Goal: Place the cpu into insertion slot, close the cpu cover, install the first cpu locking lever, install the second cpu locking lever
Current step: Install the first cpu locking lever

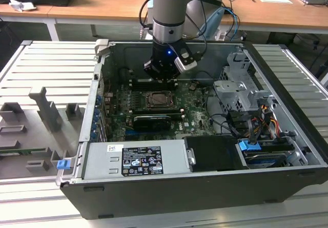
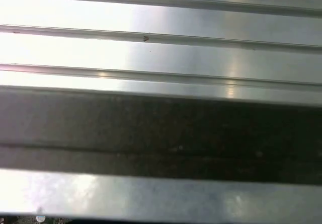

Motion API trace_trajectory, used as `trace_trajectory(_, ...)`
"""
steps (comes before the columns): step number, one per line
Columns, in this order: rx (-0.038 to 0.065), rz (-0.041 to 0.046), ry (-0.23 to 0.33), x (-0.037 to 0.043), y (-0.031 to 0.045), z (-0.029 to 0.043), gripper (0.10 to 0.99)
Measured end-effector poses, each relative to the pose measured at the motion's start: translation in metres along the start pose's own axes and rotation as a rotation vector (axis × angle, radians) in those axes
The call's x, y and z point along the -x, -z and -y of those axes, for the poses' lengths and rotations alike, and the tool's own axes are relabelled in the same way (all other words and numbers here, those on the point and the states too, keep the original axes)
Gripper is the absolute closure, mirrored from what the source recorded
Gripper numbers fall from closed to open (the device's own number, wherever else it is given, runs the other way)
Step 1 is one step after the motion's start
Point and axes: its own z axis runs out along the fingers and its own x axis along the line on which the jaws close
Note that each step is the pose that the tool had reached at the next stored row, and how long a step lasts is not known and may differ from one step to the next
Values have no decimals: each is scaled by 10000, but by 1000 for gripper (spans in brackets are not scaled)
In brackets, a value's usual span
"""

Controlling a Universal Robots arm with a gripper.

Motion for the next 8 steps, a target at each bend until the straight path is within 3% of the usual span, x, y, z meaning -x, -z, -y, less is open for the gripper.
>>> trace_trajectory(8, -2, 0, -3, -4, 3, 55, 980)
